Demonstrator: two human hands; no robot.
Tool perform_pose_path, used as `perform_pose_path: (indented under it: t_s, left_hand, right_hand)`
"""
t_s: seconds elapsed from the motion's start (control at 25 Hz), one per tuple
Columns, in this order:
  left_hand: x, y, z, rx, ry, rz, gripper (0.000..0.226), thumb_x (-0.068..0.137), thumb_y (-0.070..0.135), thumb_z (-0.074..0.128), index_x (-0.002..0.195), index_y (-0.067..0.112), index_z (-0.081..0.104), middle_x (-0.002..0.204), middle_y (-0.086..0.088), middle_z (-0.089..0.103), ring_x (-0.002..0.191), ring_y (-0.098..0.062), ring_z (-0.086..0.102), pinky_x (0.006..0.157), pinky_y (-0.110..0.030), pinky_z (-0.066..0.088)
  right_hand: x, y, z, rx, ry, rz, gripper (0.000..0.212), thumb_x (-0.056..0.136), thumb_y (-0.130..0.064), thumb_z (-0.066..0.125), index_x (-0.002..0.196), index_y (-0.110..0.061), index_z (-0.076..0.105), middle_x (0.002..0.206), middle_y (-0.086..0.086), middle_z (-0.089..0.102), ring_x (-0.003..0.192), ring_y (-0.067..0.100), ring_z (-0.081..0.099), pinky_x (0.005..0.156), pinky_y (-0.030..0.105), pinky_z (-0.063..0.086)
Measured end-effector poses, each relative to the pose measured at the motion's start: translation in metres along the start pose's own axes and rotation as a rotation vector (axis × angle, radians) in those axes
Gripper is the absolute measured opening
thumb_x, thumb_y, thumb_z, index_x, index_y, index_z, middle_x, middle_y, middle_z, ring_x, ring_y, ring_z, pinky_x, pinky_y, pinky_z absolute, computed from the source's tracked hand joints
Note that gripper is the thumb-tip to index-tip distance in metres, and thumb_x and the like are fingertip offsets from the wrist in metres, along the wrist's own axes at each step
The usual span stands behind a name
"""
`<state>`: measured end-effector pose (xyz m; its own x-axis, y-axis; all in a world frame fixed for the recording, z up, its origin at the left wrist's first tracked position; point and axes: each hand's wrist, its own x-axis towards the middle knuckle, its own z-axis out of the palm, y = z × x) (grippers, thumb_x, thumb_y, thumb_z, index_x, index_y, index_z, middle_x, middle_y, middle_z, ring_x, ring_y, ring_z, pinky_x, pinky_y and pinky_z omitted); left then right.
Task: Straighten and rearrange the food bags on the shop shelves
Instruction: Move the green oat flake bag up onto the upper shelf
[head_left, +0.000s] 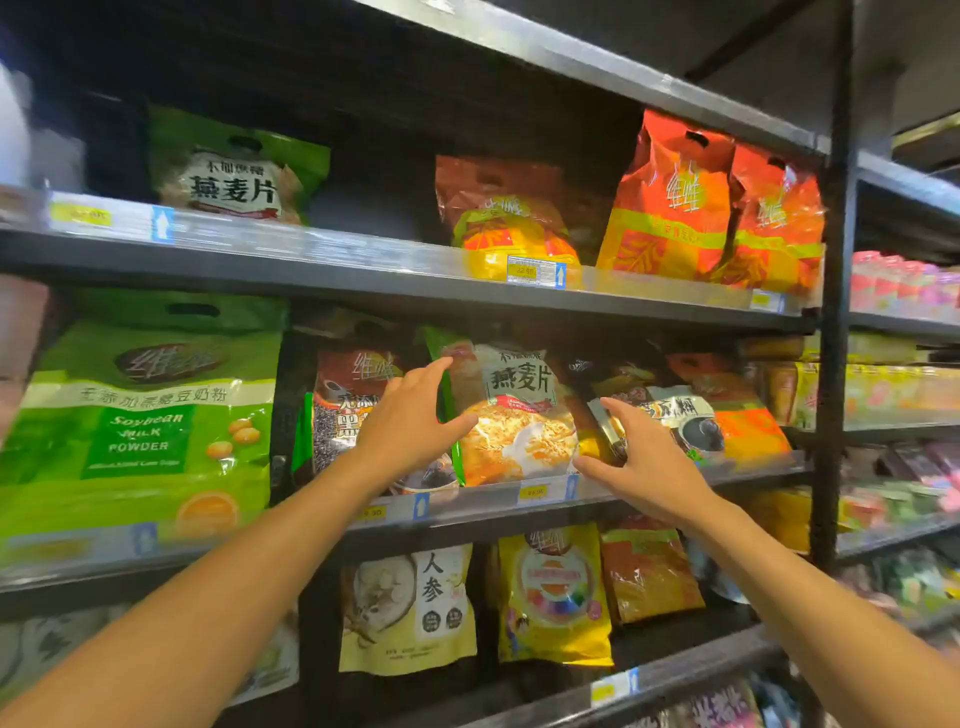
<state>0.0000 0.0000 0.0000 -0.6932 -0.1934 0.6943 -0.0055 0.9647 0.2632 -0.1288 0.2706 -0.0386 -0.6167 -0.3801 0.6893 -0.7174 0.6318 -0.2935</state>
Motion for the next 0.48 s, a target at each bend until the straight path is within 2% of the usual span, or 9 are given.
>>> perform_pose_path:
  t_s: [0.12,0.2,0.28,0.36,0.48]
  left_hand:
    - [0.021,0.009,0.021,0.014,-0.007,-0.103,0.094,0.088,0.058,0.070,0.163,0.029,0.021,0.158,-0.002,0.048,0.146,-0.030,0.039,0.106,-0.054,0.049]
    - [0.031,0.010,0.032,0.040,-0.030,-0.169,0.095,0.088,0.055,0.073,0.163,0.027,0.020,0.154,-0.003,0.052,0.144,-0.030,0.041,0.105,-0.053,0.050]
    - [0.036,0.010,0.043,0.073,-0.029,-0.211,0.097,0.088,0.054,0.074,0.162,0.026,0.020,0.152,-0.005,0.053,0.140,-0.030,0.045,0.102,-0.052,0.053]
    - [0.039,0.007,0.049,0.088,-0.035,-0.254,0.098,0.087,0.055,0.075,0.162,0.025,0.020,0.152,-0.007,0.053,0.135,-0.028,0.050,0.100,-0.049,0.054]
    - [0.045,0.003,0.054,0.099,-0.011,-0.295,0.096,0.088,0.054,0.074,0.162,0.020,0.023,0.151,-0.006,0.054,0.134,-0.028,0.051,0.102,-0.048,0.053]
  right_hand:
    - [0.038,0.032,0.014,0.066,-0.136,0.017,0.098,0.085,-0.058,0.073,0.161,-0.017,0.027,0.163,0.004,0.039,0.146,0.024,0.042,0.114,0.042,0.041]
    - [0.068,0.047,0.031,0.052,-0.269,0.075,0.092,0.091,-0.052,0.071,0.160,-0.010,0.028,0.159,0.011,0.044,0.141,0.029,0.048,0.109,0.042,0.044]
    - [0.092,0.057,0.051,0.016,-0.311,0.101,0.063,0.099,-0.043,0.061,0.146,-0.006,0.042,0.141,0.018,0.060,0.116,0.032,0.062,0.091,0.042,0.051]
    - [0.111,0.063,0.068,-0.006,-0.312,0.113,0.033,0.104,-0.036,0.050,0.121,-0.009,0.051,0.122,0.017,0.067,0.092,0.029,0.058,0.074,0.037,0.044]
    - [0.130,0.072,0.084,0.016,-0.287,0.129,0.021,0.103,-0.032,0.049,0.104,-0.012,0.057,0.109,0.013,0.067,0.090,0.029,0.058,0.072,0.035,0.042]
